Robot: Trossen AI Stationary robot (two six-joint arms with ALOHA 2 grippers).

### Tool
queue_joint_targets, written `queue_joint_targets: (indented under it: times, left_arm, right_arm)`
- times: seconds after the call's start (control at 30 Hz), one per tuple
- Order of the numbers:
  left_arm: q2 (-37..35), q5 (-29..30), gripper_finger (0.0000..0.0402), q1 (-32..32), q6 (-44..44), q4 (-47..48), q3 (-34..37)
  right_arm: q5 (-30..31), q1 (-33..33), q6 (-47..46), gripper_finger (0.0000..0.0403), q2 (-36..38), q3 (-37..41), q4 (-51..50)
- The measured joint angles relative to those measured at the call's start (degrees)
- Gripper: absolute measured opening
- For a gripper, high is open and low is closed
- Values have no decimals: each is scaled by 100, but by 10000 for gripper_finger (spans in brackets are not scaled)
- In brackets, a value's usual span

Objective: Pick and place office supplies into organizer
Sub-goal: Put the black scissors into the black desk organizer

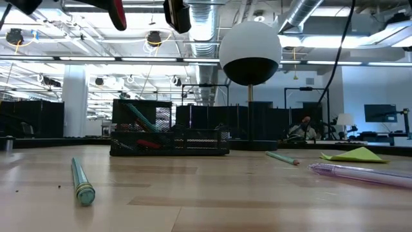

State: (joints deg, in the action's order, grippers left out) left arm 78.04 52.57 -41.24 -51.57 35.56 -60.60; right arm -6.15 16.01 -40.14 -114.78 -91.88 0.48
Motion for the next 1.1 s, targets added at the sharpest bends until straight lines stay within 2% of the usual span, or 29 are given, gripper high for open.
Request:
queue_joint_targets:
  times: [0.13, 0.23, 0.5, 0.6, 0.87, 0.93, 1.0, 1.1]
  left_arm:
    - [0, 22, 199, 5, -29, 3, 0]
    - [0, 137, 180, 5, -15, 4, 0]
    - [-2, 159, 56, 93, -23, 29, 0]
    - [-2, 147, 26, 117, 11, 65, 4]
    - [-1, 150, 26, 121, 440, 181, 4]
    - [0, 184, 26, 121, 820, 271, 4]
    - [0, 277, 26, 119, 1577, 283, 4]
    - [-2, 450, 26, 119, 3241, 342, 4]
  right_arm:
    - [-4, 0, 21, 12, 0, 0, -4]
    - [-3, -37, 157, 12, 0, 0, -1]
    - [16, -37, 244, 17, 0, 2, 2]
    - [76, -38, 307, 37, 0, 2, 50]
    - [79, -36, 606, 123, 2, -26, 174]
    - [-102, -67, 545, 142, 12, -142, -36]
    - [-404, -124, 314, 158, 102, -224, -246]
    - [-151, -105, 482, 171, 356, -229, -322]
